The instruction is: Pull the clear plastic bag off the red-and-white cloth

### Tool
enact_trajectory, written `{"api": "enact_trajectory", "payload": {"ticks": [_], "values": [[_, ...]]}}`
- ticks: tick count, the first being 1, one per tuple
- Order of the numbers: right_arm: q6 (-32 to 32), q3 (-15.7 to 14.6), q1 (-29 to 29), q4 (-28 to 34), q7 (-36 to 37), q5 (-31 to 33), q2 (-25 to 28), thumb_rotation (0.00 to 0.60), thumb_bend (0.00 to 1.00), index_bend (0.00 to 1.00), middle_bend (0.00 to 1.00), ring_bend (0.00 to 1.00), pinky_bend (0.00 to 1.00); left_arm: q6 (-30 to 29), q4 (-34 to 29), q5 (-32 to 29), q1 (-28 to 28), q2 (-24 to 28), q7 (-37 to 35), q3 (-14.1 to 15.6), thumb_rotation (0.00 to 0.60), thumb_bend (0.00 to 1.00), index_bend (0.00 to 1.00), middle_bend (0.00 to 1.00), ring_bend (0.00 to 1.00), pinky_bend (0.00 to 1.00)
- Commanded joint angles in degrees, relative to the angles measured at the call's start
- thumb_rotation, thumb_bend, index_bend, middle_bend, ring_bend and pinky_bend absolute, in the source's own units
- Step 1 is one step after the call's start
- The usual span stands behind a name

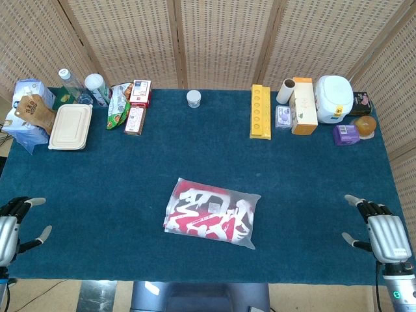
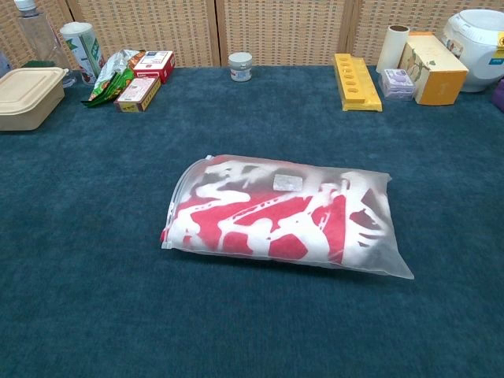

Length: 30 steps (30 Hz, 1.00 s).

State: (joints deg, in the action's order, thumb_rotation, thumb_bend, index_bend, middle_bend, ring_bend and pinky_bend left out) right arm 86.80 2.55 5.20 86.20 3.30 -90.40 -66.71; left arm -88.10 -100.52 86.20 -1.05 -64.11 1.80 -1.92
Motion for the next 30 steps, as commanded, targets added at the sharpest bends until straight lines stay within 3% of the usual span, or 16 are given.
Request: {"api": "enact_trajectory", "payload": {"ticks": [1, 17, 30], "values": [[-0.2, 0.0, 0.1, 0.1, 0.0, 0.1, 0.0, 0.6, 0.16, 0.21, 0.34, 0.37, 0.35, 0.4, 0.0, -0.3, -0.1, -0.1, 0.1, 0.1, 0.585, 0.24, 0.28, 0.32, 0.21, 0.26], [-0.4, -0.2, 1.0, 0.7, 0.6, -1.7, 0.5, 0.6, 0.16, 0.21, 0.34, 0.37, 0.35, -0.9, -0.1, 0.0, 0.1, 0.7, 0.2, -0.3, 0.59, 0.24, 0.28, 0.32, 0.21, 0.26], [-3.0, -1.3, 6.9, 6.3, 6.7, -11.1, 2.6, 0.6, 0.16, 0.21, 0.34, 0.37, 0.35, -2.1, -1.2, 0.5, 0.0, 3.3, 1.0, -1.2, 0.589, 0.24, 0.28, 0.32, 0.21, 0.26]]}}
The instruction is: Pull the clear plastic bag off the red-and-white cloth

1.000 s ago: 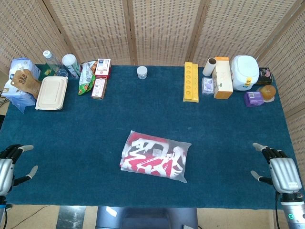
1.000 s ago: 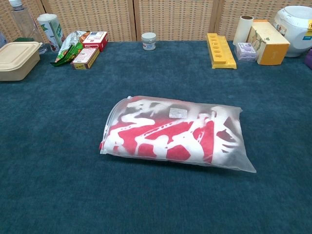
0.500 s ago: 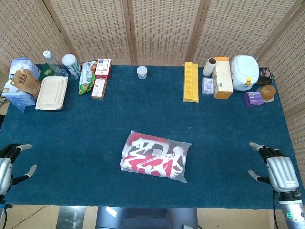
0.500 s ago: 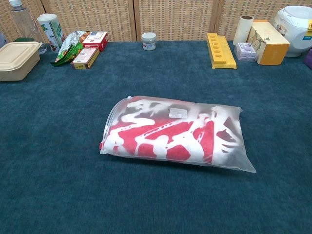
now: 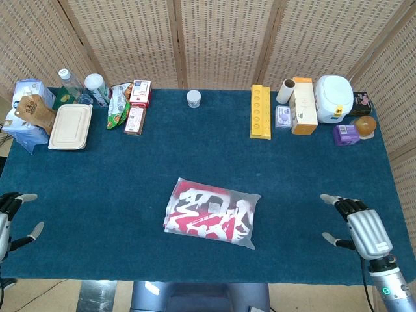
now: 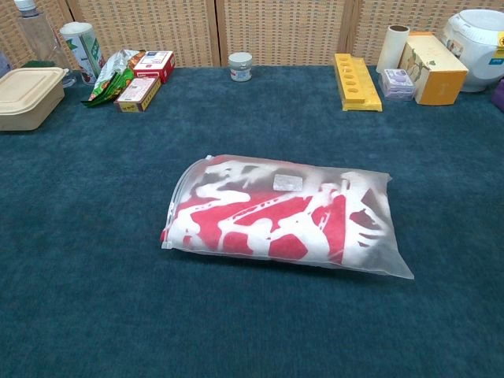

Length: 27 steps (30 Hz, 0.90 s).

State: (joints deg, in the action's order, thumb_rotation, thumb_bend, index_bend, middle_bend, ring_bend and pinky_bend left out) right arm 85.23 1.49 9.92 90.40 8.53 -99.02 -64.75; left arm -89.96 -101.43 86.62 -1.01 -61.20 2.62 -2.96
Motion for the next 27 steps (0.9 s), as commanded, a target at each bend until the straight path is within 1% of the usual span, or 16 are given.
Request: {"api": "enact_trajectory", "payload": {"ticks": [1, 7, 10, 13, 15, 18, 20, 21, 23, 24, 27], "values": [[-2.0, -0.2, 3.1, 2.9, 1.6, -3.3, 0.7, 0.6, 0.16, 0.21, 0.34, 0.37, 0.35, -0.3, -0.4, 0.2, 0.0, 0.7, 0.2, -0.2, 0.59, 0.24, 0.28, 0.32, 0.21, 0.26], [-7.0, 0.0, 7.8, 7.7, 0.9, -6.3, 0.6, 0.6, 0.15, 0.17, 0.3, 0.36, 0.35, -0.4, -1.1, 0.0, -0.2, 1.9, 0.4, -0.6, 0.59, 0.24, 0.28, 0.32, 0.21, 0.26], [-10.6, 0.5, 10.3, 10.3, -1.1, -6.6, 0.0, 0.6, 0.13, 0.14, 0.28, 0.33, 0.32, -0.3, -1.3, -0.2, -0.4, 2.3, 0.4, -0.9, 0.591, 0.24, 0.28, 0.32, 0.21, 0.26], [-15.4, 1.3, 13.3, 12.8, -4.1, -5.9, -1.9, 0.6, 0.1, 0.09, 0.25, 0.3, 0.29, 0.1, -1.2, -0.5, -0.8, 2.5, 0.5, -1.2, 0.588, 0.24, 0.28, 0.32, 0.21, 0.26], [-19.3, 2.0, 15.1, 14.1, -7.2, -3.6, -3.6, 0.6, 0.09, 0.04, 0.21, 0.26, 0.27, 0.5, -1.0, -0.8, -1.1, 2.6, 0.3, -1.4, 0.587, 0.24, 0.28, 0.32, 0.21, 0.26], [-23.5, 3.1, 16.7, 14.9, -12.7, -0.1, -5.8, 0.6, 0.06, 0.0, 0.16, 0.2, 0.24, 1.1, -0.5, -1.2, -1.5, 2.5, -0.1, -1.6, 0.59, 0.24, 0.28, 0.32, 0.21, 0.26], [-26.3, 4.0, 17.8, 15.7, -17.6, 3.7, -8.0, 0.6, 0.05, 0.0, 0.13, 0.18, 0.23, 1.5, -0.1, -1.6, -1.7, 2.5, -0.4, -1.7, 0.589, 0.24, 0.28, 0.32, 0.21, 0.26], [-27.0, 4.3, 18.1, 15.9, -18.9, 4.9, -8.7, 0.6, 0.05, 0.0, 0.12, 0.17, 0.23, 1.7, 0.0, -1.7, -1.8, 2.6, -0.5, -1.8, 0.59, 0.24, 0.28, 0.32, 0.21, 0.26], [-29.4, 5.0, 19.3, 16.5, -23.0, 8.6, -11.4, 0.6, 0.04, 0.0, 0.09, 0.15, 0.22, 2.1, 0.4, -2.2, -2.0, 2.6, -1.0, -1.9, 0.591, 0.24, 0.28, 0.32, 0.21, 0.26], [-31.3, 5.5, 20.4, 16.0, -26.2, 11.3, -13.7, 0.6, 0.04, 0.0, 0.08, 0.14, 0.22, 2.5, 1.0, -2.6, -2.1, 2.7, -1.5, -2.0, 0.592, 0.24, 0.28, 0.32, 0.21, 0.26], [-32.5, 6.0, 21.5, 15.4, -32.3, 16.0, -17.0, 0.6, 0.04, 0.0, 0.06, 0.14, 0.21, 2.7, 1.7, -2.9, -2.1, 2.8, -2.4, -2.0, 0.59, 0.24, 0.28, 0.32, 0.21, 0.26]]}}
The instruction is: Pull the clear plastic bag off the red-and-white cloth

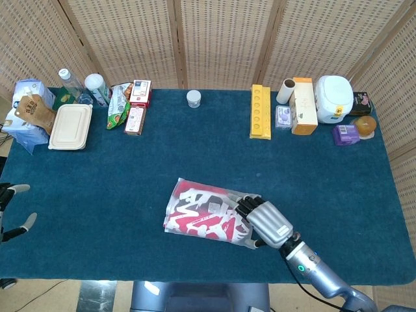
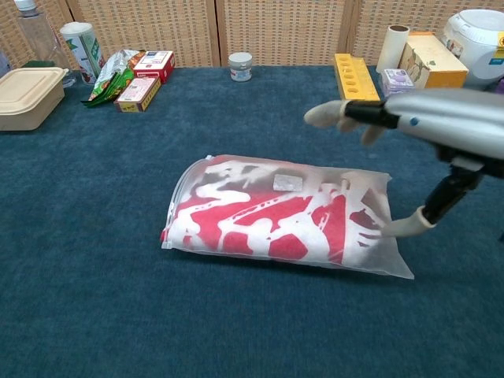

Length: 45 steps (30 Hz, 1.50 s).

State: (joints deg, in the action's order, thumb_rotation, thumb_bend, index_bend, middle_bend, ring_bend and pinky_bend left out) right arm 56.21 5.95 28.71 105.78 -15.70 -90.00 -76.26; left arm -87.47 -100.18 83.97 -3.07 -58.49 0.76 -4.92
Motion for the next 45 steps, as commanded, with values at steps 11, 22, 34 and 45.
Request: {"api": "enact_trajectory", "payload": {"ticks": [11, 22, 34, 45], "values": [[-3.3, 1.6, 6.3, -1.7, -20.7, 15.1, -10.9, 0.6, 0.04, 0.0, 0.03, 0.12, 0.19, 0.3, 1.6, -0.5, -0.1, 0.1, -2.0, 0.0, 0.592, 0.24, 0.28, 0.32, 0.21, 0.26], [-1.7, 3.3, 10.1, -9.4, -27.3, 18.5, -12.3, 0.6, 0.04, 0.0, 0.04, 0.12, 0.17, 0.7, 1.9, -1.0, -0.2, -0.2, -2.2, 0.1, 0.588, 0.24, 0.28, 0.32, 0.21, 0.26], [-9.7, 4.9, 16.8, -5.9, -30.6, 29.0, -5.3, 0.6, 0.04, 0.0, 0.05, 0.12, 0.15, 0.6, 2.2, -1.1, -0.3, -0.4, -2.6, 0.1, 0.591, 0.24, 0.28, 0.32, 0.21, 0.26], [-13.1, 4.0, 25.1, -3.8, -32.8, 39.6, -3.7, 0.6, 0.04, 0.0, 0.05, 0.12, 0.14, -0.2, 3.4, -1.3, 0.5, -0.4, -3.9, 0.4, 0.588, 0.24, 0.28, 0.32, 0.21, 0.26]]}}
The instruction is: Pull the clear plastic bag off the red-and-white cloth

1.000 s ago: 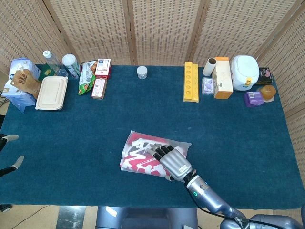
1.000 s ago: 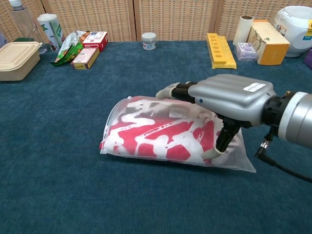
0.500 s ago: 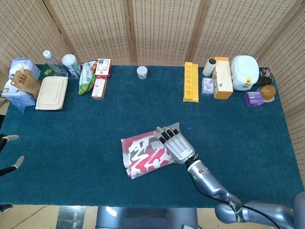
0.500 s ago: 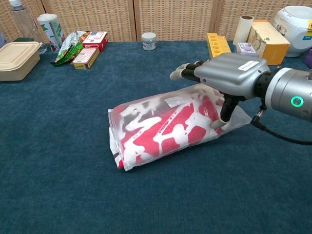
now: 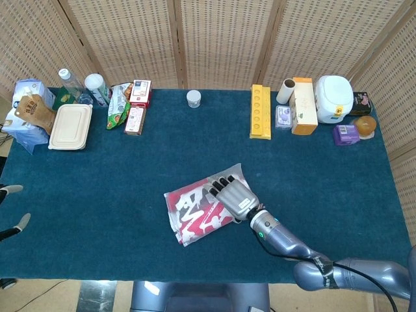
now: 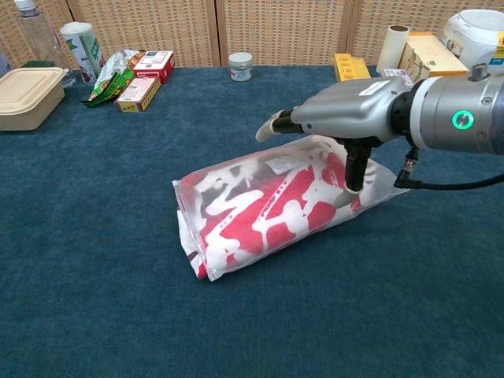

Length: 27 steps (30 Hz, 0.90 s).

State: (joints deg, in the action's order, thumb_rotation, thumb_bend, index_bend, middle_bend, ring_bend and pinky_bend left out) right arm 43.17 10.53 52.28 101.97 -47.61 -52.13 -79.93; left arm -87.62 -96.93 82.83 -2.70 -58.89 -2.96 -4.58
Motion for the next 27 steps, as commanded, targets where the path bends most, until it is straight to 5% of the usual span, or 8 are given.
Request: {"api": "enact_trajectory", "payload": {"ticks": [1, 17, 20, 22, 27], "values": [[0.0, -0.7, 2.0, -0.1, -1.0, 2.3, -0.2, 0.6, 0.04, 0.0, 0.05, 0.12, 0.14, 0.0, 0.3, -0.2, 0.1, -0.1, -0.3, 0.0, 0.587, 0.24, 0.28, 0.32, 0.21, 0.26], [0.7, -4.9, 14.1, -6.5, -8.2, 17.2, -6.3, 0.6, 0.04, 0.0, 0.11, 0.16, 0.16, 0.1, 2.0, -0.9, 0.5, -0.5, -1.5, 0.0, 0.589, 0.24, 0.28, 0.32, 0.21, 0.26], [1.7, -5.2, 15.8, -7.6, -8.8, 18.7, -7.9, 0.6, 0.04, 0.12, 0.28, 0.33, 0.28, 0.3, 2.1, -0.9, 0.4, -0.6, -1.6, 0.1, 0.589, 0.24, 0.28, 0.32, 0.21, 0.26], [2.5, -5.4, 16.1, -8.4, -8.4, 18.1, -8.8, 0.6, 0.06, 0.31, 0.45, 0.51, 0.44, 0.6, 2.1, -0.8, 0.3, -0.7, -1.7, 0.2, 0.59, 0.24, 0.28, 0.32, 0.21, 0.26], [4.7, -5.3, 13.8, -11.7, -2.0, 9.8, -11.2, 0.6, 0.1, 0.61, 0.73, 0.84, 0.74, 1.1, 2.4, -0.5, 0.0, -0.8, -1.9, 0.3, 0.59, 0.24, 0.28, 0.32, 0.21, 0.26]]}}
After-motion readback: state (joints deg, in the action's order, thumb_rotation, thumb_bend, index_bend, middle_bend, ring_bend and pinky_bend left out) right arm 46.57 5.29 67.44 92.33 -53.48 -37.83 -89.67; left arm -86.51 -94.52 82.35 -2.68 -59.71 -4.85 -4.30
